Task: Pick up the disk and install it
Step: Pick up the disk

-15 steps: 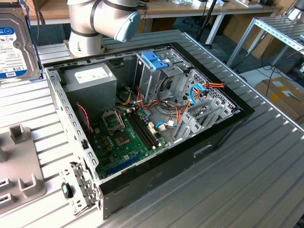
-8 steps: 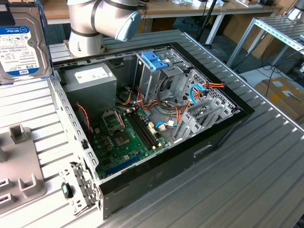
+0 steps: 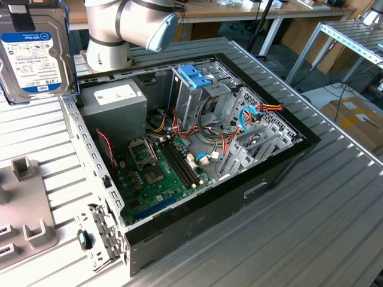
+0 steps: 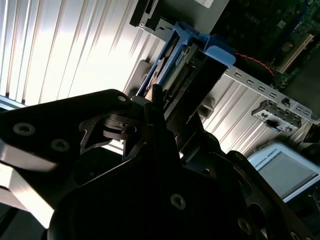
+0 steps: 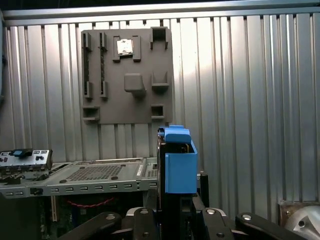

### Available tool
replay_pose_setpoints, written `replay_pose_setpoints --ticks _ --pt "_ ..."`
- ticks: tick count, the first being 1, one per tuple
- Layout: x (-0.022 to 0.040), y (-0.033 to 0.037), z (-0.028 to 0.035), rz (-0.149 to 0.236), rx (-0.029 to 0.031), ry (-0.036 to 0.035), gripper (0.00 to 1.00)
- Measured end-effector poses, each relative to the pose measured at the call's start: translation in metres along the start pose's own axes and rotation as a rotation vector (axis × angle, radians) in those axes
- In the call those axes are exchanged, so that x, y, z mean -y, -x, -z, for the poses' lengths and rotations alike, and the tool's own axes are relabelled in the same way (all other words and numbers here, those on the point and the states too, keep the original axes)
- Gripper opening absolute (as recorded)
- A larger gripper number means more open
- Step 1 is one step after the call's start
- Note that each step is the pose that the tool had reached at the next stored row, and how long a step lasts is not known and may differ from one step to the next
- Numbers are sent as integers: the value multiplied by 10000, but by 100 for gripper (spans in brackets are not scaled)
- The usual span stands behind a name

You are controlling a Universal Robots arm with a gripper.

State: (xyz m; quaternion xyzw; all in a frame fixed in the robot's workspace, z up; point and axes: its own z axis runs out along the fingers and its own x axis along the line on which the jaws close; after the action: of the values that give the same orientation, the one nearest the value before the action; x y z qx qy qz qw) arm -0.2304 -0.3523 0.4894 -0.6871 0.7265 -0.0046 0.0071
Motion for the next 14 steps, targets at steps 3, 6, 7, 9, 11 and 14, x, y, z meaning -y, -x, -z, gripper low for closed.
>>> replay_pose_setpoints --ticks 3,6,7,9,11,14 --pt "67 5 -1 0 0 0 35" --pt "179 15 -3 0 0 0 35" --pt "234 19 -4 0 0 0 35" --pt "275 23 -5 -1 0 0 35" --pt "354 28 -6 0 0 0 35" --pt "427 33 -7 0 0 1 35"
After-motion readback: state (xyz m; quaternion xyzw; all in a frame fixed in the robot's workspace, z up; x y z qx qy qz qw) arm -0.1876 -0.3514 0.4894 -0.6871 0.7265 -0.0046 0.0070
